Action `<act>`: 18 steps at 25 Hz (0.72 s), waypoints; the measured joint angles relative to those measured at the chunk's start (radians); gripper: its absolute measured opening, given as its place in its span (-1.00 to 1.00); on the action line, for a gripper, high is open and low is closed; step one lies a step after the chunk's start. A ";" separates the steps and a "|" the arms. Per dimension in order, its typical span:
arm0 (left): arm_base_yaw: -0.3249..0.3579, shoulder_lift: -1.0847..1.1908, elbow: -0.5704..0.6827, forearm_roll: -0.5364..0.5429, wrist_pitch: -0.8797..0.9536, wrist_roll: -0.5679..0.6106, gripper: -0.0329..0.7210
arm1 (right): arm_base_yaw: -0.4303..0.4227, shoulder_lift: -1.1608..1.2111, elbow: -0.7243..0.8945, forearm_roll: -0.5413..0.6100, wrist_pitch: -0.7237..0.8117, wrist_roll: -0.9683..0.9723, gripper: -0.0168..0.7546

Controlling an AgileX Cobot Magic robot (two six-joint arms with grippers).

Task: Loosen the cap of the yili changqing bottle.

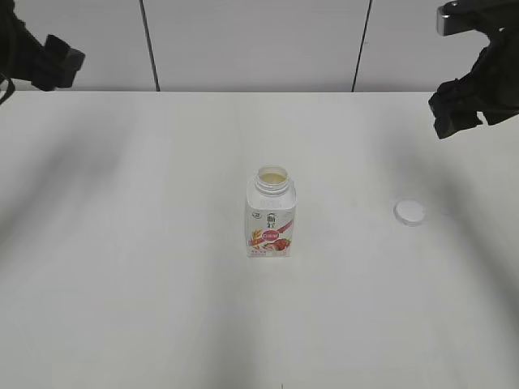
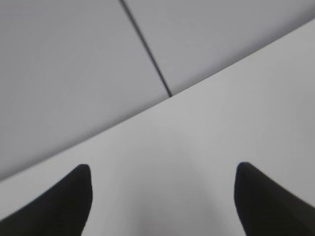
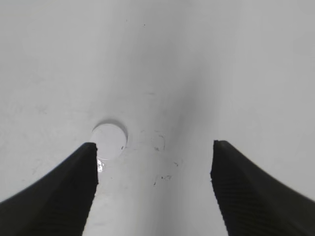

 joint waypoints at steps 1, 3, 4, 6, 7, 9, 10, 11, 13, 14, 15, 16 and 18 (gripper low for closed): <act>0.000 -0.006 0.000 -0.050 0.056 0.000 0.52 | 0.000 -0.013 0.000 -0.006 0.004 0.000 0.51; 0.000 -0.017 0.000 -0.143 0.159 0.000 0.47 | 0.000 -0.035 0.000 -0.016 0.011 0.000 0.51; 0.000 -0.021 0.000 -0.175 0.215 0.003 0.46 | 0.000 -0.045 0.000 -0.018 0.016 0.000 0.51; 0.000 -0.024 0.000 -0.253 0.307 0.055 0.45 | 0.000 -0.060 0.000 -0.021 0.039 -0.001 0.51; 0.000 -0.027 0.000 -0.323 0.355 0.117 0.44 | 0.000 -0.066 -0.001 -0.022 0.052 -0.001 0.51; 0.000 -0.034 0.000 -0.485 0.437 0.274 0.45 | 0.000 -0.078 -0.001 -0.024 0.087 -0.001 0.51; 0.000 -0.040 -0.003 -0.580 0.485 0.365 0.45 | 0.000 -0.081 -0.001 -0.024 0.104 -0.001 0.51; 0.000 -0.043 -0.013 -0.668 0.543 0.439 0.44 | 0.000 -0.087 -0.001 -0.024 0.125 -0.001 0.51; 0.000 -0.043 -0.040 -0.785 0.661 0.560 0.44 | 0.000 -0.095 -0.001 -0.024 0.164 -0.001 0.51; 0.000 -0.043 -0.058 -0.825 0.729 0.589 0.44 | 0.000 -0.099 -0.001 -0.024 0.181 -0.001 0.51; 0.000 -0.043 -0.076 -0.848 0.792 0.604 0.44 | 0.000 -0.103 -0.001 -0.024 0.202 -0.001 0.51; 0.000 -0.043 -0.092 -0.867 0.844 0.615 0.44 | 0.000 -0.111 -0.001 -0.024 0.227 -0.001 0.51; 0.000 -0.043 -0.131 -0.894 0.959 0.626 0.44 | 0.000 -0.125 -0.002 -0.024 0.272 -0.001 0.51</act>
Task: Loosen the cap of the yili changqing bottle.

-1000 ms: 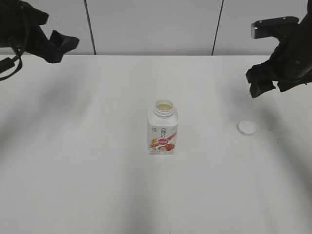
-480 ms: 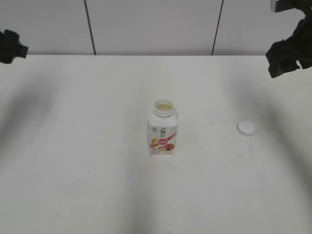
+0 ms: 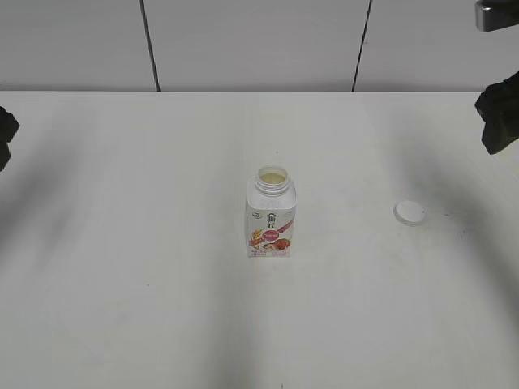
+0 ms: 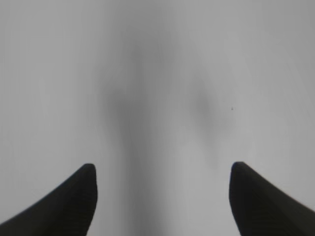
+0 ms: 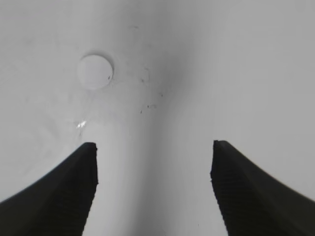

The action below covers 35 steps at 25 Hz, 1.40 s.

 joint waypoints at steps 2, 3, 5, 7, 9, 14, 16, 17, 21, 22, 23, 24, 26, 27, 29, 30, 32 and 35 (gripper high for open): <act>0.000 -0.002 -0.030 -0.019 0.083 0.003 0.44 | 0.000 -0.013 -0.001 0.002 0.053 0.000 0.51; 0.000 -0.009 -0.041 -0.029 0.118 0.003 0.44 | 0.000 -0.020 -0.001 0.005 0.077 0.000 0.51; 0.000 -0.030 -0.049 -0.048 0.170 0.003 0.44 | 0.000 -0.033 -0.001 0.014 0.141 0.000 0.51; 0.000 -0.059 -0.051 -0.062 0.226 0.003 0.44 | 0.000 -0.046 -0.001 0.032 0.189 0.000 0.51; 0.000 -0.089 -0.051 -0.068 0.274 0.003 0.44 | 0.000 -0.063 -0.001 0.058 0.204 0.000 0.51; 0.000 -0.195 -0.051 -0.090 0.312 0.003 0.43 | 0.000 -0.145 -0.001 0.126 0.206 -0.001 0.51; 0.000 -0.251 -0.048 -0.097 0.312 0.003 0.43 | 0.000 -0.200 -0.001 0.137 0.207 -0.001 0.51; 0.000 -0.286 -0.041 -0.101 0.313 0.003 0.43 | 0.000 -0.234 -0.001 0.141 0.208 -0.001 0.51; 0.000 -0.430 -0.001 -0.113 0.315 0.003 0.43 | 0.000 -0.365 -0.001 0.142 0.211 0.000 0.51; 0.000 -0.468 0.013 -0.118 0.315 0.003 0.43 | 0.000 -0.398 -0.001 0.142 0.211 0.000 0.51; 0.000 -0.501 0.030 -0.124 0.315 0.003 0.43 | 0.000 -0.424 -0.001 0.142 0.211 0.000 0.51; 0.000 -0.540 0.045 -0.129 0.315 0.003 0.43 | 0.000 -0.453 -0.001 0.142 0.212 0.000 0.51; 0.000 -0.620 0.090 -0.134 0.315 0.003 0.43 | 0.000 -0.505 -0.001 0.141 0.213 -0.001 0.51; 0.000 -0.672 0.110 -0.136 0.316 0.003 0.43 | 0.000 -0.532 -0.001 0.141 0.213 -0.001 0.51; 0.000 -0.746 0.157 -0.136 0.317 0.003 0.43 | 0.000 -0.583 0.005 0.139 0.213 -0.001 0.51; 0.000 -0.772 0.181 -0.136 0.318 0.003 0.43 | 0.000 -0.604 0.015 0.139 0.213 -0.001 0.51; 0.000 -0.832 0.220 -0.136 0.319 0.003 0.43 | 0.000 -0.653 0.043 0.138 0.214 -0.001 0.51; 0.000 -0.907 0.270 -0.137 0.319 0.003 0.43 | 0.000 -0.722 0.109 0.138 0.214 -0.001 0.51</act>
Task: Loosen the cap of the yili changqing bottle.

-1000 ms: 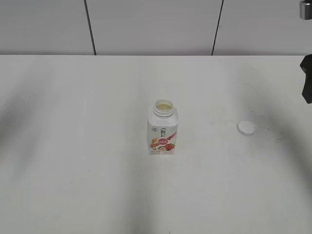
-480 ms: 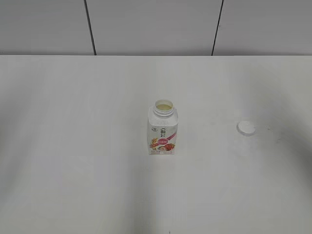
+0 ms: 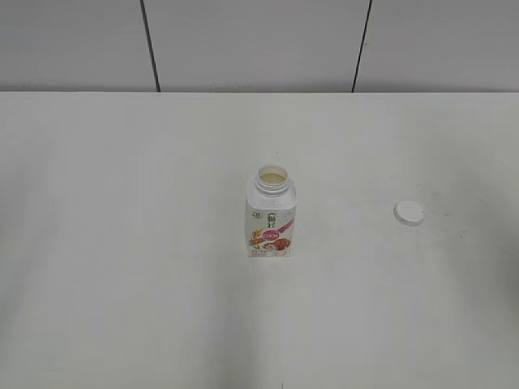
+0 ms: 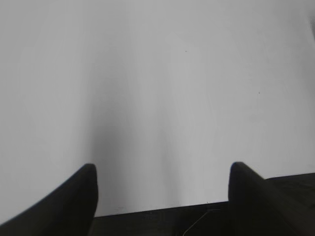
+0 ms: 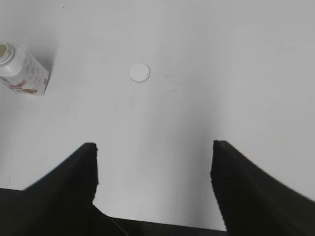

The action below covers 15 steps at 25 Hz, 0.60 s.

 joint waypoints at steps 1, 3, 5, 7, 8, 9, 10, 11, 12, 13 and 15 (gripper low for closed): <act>0.000 -0.024 0.017 -0.004 0.000 0.000 0.43 | 0.000 -0.041 0.021 0.001 0.000 0.000 0.51; 0.000 -0.064 0.048 -0.017 0.000 0.000 0.43 | 0.000 -0.084 0.078 0.001 0.000 0.000 0.51; 0.000 -0.104 0.081 -0.041 -0.003 0.000 0.43 | 0.000 -0.122 0.133 0.000 0.000 0.000 0.51; 0.000 -0.137 0.111 -0.059 -0.005 0.000 0.43 | 0.000 -0.162 0.192 0.000 0.000 0.000 0.51; 0.000 -0.153 0.127 -0.064 -0.006 0.000 0.43 | 0.000 -0.182 0.216 0.000 0.000 0.000 0.51; 0.000 -0.168 0.144 -0.067 -0.008 0.000 0.43 | 0.000 -0.199 0.245 0.000 -0.001 0.000 0.51; 0.000 -0.180 0.158 -0.069 -0.013 0.000 0.43 | 0.000 -0.219 0.273 0.000 -0.001 0.000 0.51; 0.000 -0.195 0.174 -0.071 -0.019 0.000 0.43 | 0.000 -0.240 0.297 0.000 -0.006 0.000 0.51; 0.000 -0.212 0.189 -0.072 -0.028 0.000 0.43 | 0.000 -0.258 0.326 0.000 -0.013 0.000 0.51; 0.000 -0.227 0.205 -0.074 -0.035 0.000 0.43 | 0.000 -0.282 0.355 0.000 -0.018 0.000 0.51; 0.000 -0.266 0.231 -0.074 -0.048 0.000 0.43 | 0.000 -0.331 0.407 0.000 -0.031 0.000 0.51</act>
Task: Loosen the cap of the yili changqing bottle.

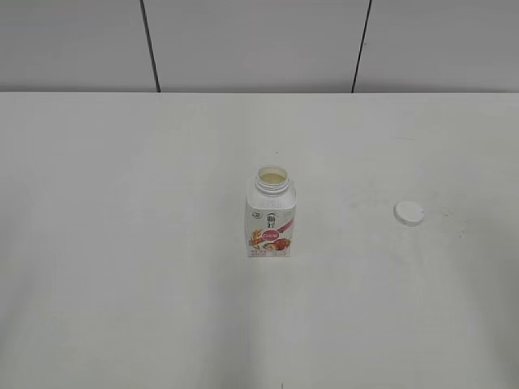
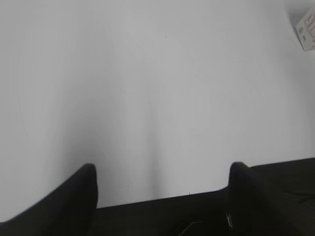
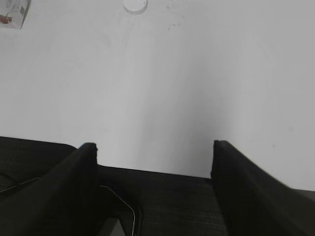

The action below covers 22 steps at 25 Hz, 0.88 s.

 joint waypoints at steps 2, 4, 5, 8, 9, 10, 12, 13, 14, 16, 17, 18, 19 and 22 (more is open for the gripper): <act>0.000 -0.042 0.023 0.000 -0.015 0.000 0.43 | 0.000 -0.046 0.051 0.001 -0.011 0.000 0.51; 0.000 -0.090 0.034 -0.002 -0.042 0.001 0.43 | 0.000 -0.089 0.090 0.010 -0.029 0.000 0.51; 0.000 -0.112 0.036 -0.003 -0.053 0.006 0.43 | 0.000 -0.112 0.109 0.017 -0.038 0.000 0.51; 0.000 -0.199 0.046 -0.003 -0.081 0.020 0.43 | 0.000 -0.174 0.155 0.030 -0.058 0.000 0.51; 0.000 -0.225 0.056 -0.005 -0.091 0.022 0.43 | 0.000 -0.193 0.168 0.030 -0.061 0.001 0.51; 0.000 -0.258 0.063 -0.008 -0.101 0.023 0.43 | 0.000 -0.212 0.181 0.030 -0.064 0.001 0.51; 0.000 -0.308 0.070 -0.012 -0.108 0.025 0.43 | 0.000 -0.239 0.201 0.030 -0.071 0.001 0.51; 0.000 -0.317 0.070 -0.013 -0.110 0.026 0.43 | 0.000 -0.252 0.205 0.032 -0.075 0.001 0.51; 0.000 -0.319 0.072 -0.015 -0.111 0.028 0.43 | 0.000 -0.261 0.206 0.032 -0.079 0.001 0.51; 0.000 -0.320 0.073 -0.020 -0.113 0.034 0.43 | 0.000 -0.280 0.209 0.032 -0.085 0.000 0.51; 0.000 -0.320 0.073 -0.022 -0.113 0.036 0.43 | 0.000 -0.291 0.209 0.032 -0.086 0.000 0.51; 0.000 -0.320 0.074 -0.022 -0.113 0.036 0.43 | 0.000 -0.303 0.209 0.032 -0.087 0.000 0.51; 0.000 -0.320 0.074 -0.022 -0.113 0.036 0.43 | 0.000 -0.319 0.209 0.032 -0.087 0.000 0.51; 0.000 -0.320 0.074 -0.025 -0.113 0.037 0.43 | 0.000 -0.372 0.209 0.032 -0.088 0.000 0.51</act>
